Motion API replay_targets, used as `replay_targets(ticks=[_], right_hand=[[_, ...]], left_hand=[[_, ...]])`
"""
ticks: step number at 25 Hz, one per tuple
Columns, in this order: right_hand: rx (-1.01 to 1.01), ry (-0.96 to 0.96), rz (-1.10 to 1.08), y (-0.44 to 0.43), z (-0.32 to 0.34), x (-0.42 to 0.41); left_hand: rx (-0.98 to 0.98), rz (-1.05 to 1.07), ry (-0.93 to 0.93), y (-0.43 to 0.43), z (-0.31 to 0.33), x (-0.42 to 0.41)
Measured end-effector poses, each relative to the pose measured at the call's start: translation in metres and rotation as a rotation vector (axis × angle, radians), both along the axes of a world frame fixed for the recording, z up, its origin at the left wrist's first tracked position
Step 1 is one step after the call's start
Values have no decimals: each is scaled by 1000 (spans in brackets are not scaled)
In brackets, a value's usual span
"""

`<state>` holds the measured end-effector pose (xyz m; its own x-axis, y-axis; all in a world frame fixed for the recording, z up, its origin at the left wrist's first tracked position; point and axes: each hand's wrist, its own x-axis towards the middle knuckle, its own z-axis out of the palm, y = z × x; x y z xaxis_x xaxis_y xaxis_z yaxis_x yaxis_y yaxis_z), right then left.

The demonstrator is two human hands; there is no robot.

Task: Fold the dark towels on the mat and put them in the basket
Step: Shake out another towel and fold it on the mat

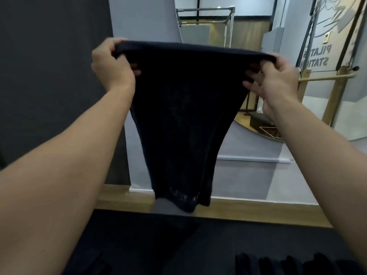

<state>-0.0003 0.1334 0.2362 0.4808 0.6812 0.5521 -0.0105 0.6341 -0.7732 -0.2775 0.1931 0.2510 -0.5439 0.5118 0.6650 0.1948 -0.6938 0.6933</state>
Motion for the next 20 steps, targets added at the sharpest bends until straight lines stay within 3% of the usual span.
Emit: replay_targets(ticks=[5, 9, 14, 16, 18, 20], right_hand=[[119, -83, -105, -53, -33, 6], [43, 13, 27, -95, -101, 0], [-257, 27, 143, -122, -210, -12], [-381, 51, 220, -124, -257, -10], [-541, 38, 354, -128, -305, -5], [-714, -22, 482, -134, -350, 0]], left_hand=[[244, 41, 73, -53, -39, -34], [135, -108, 90, -88, -111, -57], [-235, -387, -186, -112, -224, -61], [-476, -549, -238, -115, -274, -65], [-825, -752, -179, -122, -328, -76], [-1161, -825, -41, -131, -381, -92]])
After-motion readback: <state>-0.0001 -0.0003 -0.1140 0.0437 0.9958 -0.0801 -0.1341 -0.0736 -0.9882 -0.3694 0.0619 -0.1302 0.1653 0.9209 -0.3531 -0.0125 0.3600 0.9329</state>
